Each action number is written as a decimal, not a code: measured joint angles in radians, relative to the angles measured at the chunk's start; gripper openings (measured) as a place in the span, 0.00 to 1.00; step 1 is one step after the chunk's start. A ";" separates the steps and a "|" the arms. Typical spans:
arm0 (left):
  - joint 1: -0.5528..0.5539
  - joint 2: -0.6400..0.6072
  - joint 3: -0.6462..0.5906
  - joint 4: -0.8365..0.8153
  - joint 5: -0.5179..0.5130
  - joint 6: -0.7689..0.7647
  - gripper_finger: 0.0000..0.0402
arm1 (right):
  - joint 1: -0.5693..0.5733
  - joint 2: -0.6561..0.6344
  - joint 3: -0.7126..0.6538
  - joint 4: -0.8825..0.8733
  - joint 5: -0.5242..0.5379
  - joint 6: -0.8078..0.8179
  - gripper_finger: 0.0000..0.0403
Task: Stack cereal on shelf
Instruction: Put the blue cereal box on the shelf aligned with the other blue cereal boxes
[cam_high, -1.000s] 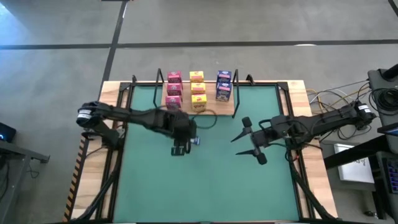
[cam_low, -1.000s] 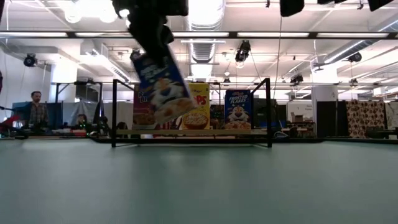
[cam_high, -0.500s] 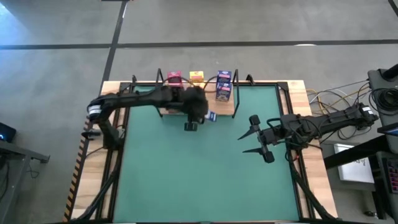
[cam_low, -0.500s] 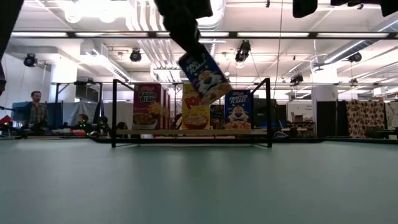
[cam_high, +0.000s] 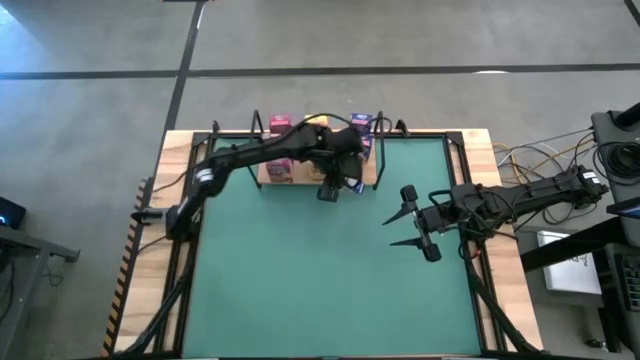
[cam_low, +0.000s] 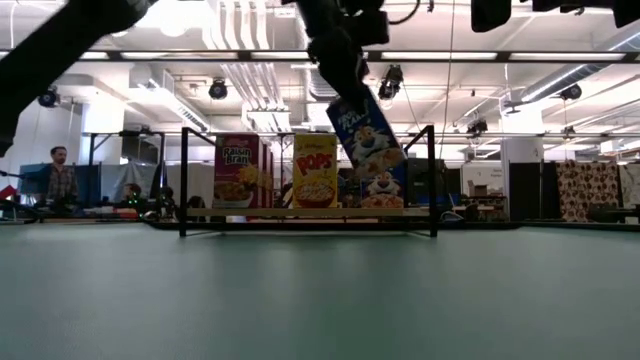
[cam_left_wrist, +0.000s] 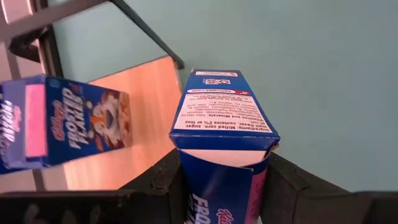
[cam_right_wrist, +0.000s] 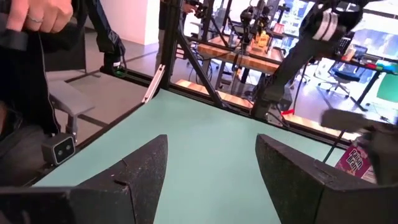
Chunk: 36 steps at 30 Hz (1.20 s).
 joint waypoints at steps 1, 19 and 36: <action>0.003 0.031 0.042 -0.014 0.001 0.006 0.32 | 0.000 0.000 0.000 -0.002 0.000 0.001 0.58; 0.033 0.033 -0.055 0.159 0.044 0.104 0.32 | 0.000 0.000 0.000 -0.023 0.004 0.009 0.58; 0.044 0.033 -0.060 0.194 -0.077 0.099 0.32 | 0.000 0.000 -0.001 -0.024 0.028 0.016 0.58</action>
